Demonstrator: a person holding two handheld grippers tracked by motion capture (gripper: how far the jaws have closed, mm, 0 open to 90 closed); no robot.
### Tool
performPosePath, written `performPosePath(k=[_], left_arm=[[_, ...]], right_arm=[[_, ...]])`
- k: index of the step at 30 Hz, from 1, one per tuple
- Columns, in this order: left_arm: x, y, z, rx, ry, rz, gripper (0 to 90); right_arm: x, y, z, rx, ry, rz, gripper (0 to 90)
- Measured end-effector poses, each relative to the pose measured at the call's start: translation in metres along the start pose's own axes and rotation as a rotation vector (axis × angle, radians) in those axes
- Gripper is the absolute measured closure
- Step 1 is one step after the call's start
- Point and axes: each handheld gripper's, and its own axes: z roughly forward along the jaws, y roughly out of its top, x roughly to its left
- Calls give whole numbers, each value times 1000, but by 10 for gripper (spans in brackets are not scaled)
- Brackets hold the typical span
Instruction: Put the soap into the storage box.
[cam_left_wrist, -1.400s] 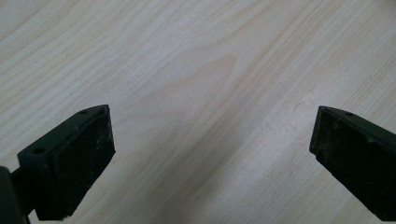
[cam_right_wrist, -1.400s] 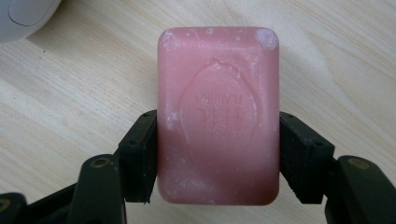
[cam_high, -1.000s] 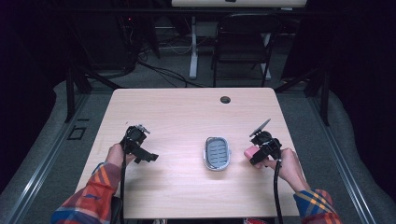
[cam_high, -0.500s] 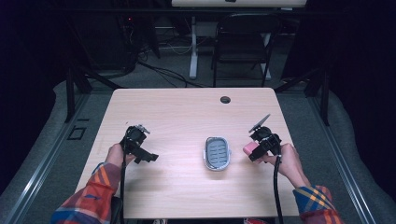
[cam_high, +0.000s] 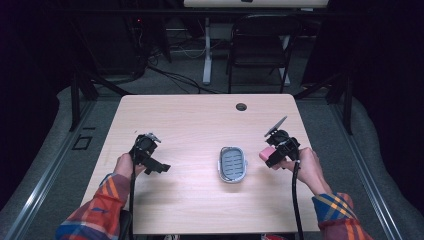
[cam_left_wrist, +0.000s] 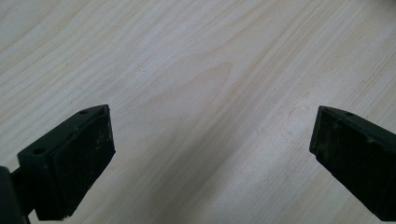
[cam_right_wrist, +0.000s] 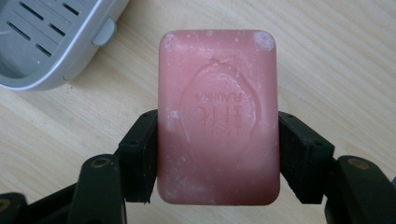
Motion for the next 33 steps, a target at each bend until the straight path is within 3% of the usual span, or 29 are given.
performPosePath(k=[9, 20, 21, 31, 32, 33], left_arm=[[-1, 1, 1, 19, 38, -5, 0], [0, 0, 1, 14, 33, -5, 0], [0, 0, 1, 12, 32, -5, 0], [-1, 1, 1, 13, 30, 0, 0], [-1, 1, 1, 15, 33, 1, 0], [-1, 1, 2, 16, 33, 1, 0]], right_arm=[[3, 12, -12, -15, -15, -19, 369], [14, 29, -26, -22, -20, -54, 370], [14, 31, -28, -9, -27, -75, 370], [21, 41, -28, 4, -28, -102, 370], [23, 41, -27, -16, -30, -92, 370], [23, 43, -29, 12, -32, -110, 370]])
